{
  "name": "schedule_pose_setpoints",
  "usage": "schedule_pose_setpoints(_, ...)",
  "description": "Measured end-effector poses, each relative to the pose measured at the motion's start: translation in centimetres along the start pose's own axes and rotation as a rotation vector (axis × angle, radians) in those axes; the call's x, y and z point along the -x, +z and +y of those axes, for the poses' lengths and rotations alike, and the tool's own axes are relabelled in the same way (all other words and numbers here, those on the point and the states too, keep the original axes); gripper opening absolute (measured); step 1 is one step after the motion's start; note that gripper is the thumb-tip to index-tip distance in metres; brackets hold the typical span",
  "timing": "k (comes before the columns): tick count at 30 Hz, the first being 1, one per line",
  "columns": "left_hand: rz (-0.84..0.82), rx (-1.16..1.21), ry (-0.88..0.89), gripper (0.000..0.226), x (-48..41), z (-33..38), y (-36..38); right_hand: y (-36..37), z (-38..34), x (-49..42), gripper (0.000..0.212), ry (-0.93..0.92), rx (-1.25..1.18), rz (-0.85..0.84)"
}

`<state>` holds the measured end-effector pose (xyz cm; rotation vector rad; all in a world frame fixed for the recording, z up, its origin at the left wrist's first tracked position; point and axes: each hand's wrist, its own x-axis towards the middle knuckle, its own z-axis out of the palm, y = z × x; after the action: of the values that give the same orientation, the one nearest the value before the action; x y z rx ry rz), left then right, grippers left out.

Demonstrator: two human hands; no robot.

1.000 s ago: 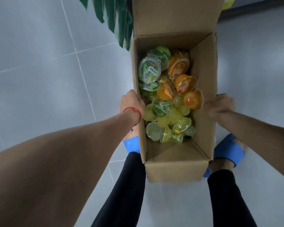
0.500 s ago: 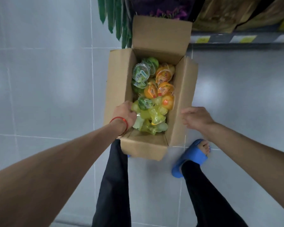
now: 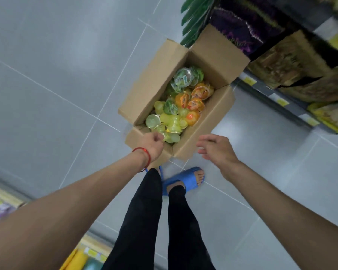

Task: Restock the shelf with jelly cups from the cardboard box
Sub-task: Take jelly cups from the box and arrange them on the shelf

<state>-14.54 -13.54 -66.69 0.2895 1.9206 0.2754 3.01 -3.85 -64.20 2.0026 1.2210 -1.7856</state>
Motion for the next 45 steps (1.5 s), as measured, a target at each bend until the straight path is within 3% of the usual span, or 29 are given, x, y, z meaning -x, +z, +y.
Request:
schedule_pose_setpoints(12,0.055,0.361,-0.233,0.02,-1.6,1.6,0.2,-1.1,-6.5,-6.8,0.02,-0.055,0.272,-0.103)
schedule_pose_setpoints(15,0.021,0.379,-0.221,0.016,-2.2,2.8,0.9,-2.8,-7.7,-8.4,0.021,-0.09,0.425,-0.213)
schedule_pose_setpoints(19,0.095,0.487,-0.269,0.022,-4.2,3.9,2.0,-5.5,-9.0,-11.8,0.017,-0.228,0.723,-0.274)
schedule_pose_setpoints(25,-0.018,0.398,-0.283,0.009,-8.5,5.4,6.9,-8.2,-10.1,-17.9,0.023,-0.323,0.957,-0.211)
schedule_pose_setpoints(34,0.12,0.459,-0.331,0.049,-18.8,5.6,15.0,-4.5,-7.0,-28.0,0.035,-0.388,1.047,-0.307)
schedule_pose_setpoints(40,0.086,0.223,-0.343,0.084,-25.9,4.6,19.3,-0.1,-4.6,-35.1,0.068,-0.474,1.351,-0.429)
schedule_pose_setpoints(45,0.113,0.2,-0.333,0.082,-28.1,4.2,20.7,0.9,-3.6,-36.7,0.058,-0.551,1.467,-0.401)
